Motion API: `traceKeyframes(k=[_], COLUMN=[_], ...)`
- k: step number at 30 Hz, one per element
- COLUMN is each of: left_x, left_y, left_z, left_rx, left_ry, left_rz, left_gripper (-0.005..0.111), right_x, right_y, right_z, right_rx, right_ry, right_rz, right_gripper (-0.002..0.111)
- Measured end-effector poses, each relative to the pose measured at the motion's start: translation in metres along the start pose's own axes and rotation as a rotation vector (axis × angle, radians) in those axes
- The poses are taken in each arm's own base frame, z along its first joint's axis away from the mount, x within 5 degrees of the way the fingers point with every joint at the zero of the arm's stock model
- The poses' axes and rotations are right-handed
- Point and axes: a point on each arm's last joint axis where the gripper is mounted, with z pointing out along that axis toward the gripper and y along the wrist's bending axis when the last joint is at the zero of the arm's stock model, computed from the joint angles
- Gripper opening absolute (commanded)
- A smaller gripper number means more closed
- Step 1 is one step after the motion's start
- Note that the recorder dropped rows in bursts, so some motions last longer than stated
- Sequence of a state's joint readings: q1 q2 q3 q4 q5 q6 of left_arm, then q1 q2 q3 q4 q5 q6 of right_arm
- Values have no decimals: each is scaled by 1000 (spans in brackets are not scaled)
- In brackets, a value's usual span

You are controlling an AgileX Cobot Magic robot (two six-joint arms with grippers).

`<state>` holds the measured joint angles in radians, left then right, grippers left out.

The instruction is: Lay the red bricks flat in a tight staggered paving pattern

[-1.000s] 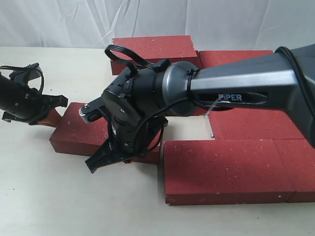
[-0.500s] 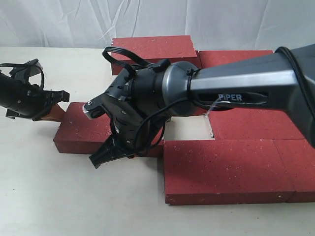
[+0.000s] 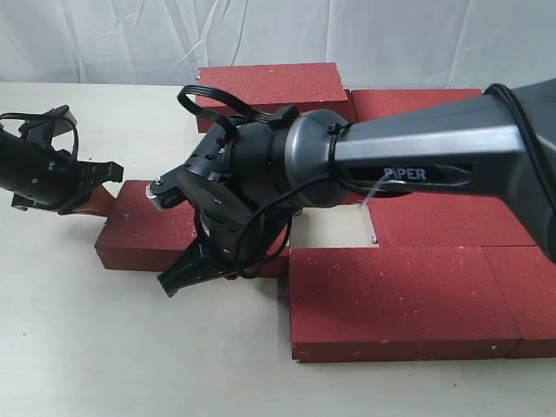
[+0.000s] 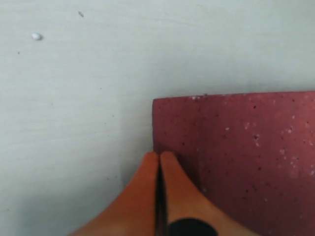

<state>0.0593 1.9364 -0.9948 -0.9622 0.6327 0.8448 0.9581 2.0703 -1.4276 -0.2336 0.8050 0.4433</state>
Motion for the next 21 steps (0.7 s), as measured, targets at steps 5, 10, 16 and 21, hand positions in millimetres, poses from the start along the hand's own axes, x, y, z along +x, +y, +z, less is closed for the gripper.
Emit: traceKeyframes(k=[5,10,16,21], left_x=[3,4,4,4], left_y=[6,8,7,7], left_z=[-2,-2,-2,-2], left_rx=[-33,-46,-42,-42], left_ry=[33,40,44,44], left_rz=[3,0,-5,-5], left_gripper=[0,0,0,0], right_x=[0,3,5,8], right_y=[-1,0,0,-3], right_z=[0,0,0,0], right_rx=[6,2,1,32], right_ry=[5,33,58,89], right_rz=[-2,-2,-15,-31], right_gripper=[-1,-1,-1,-1])
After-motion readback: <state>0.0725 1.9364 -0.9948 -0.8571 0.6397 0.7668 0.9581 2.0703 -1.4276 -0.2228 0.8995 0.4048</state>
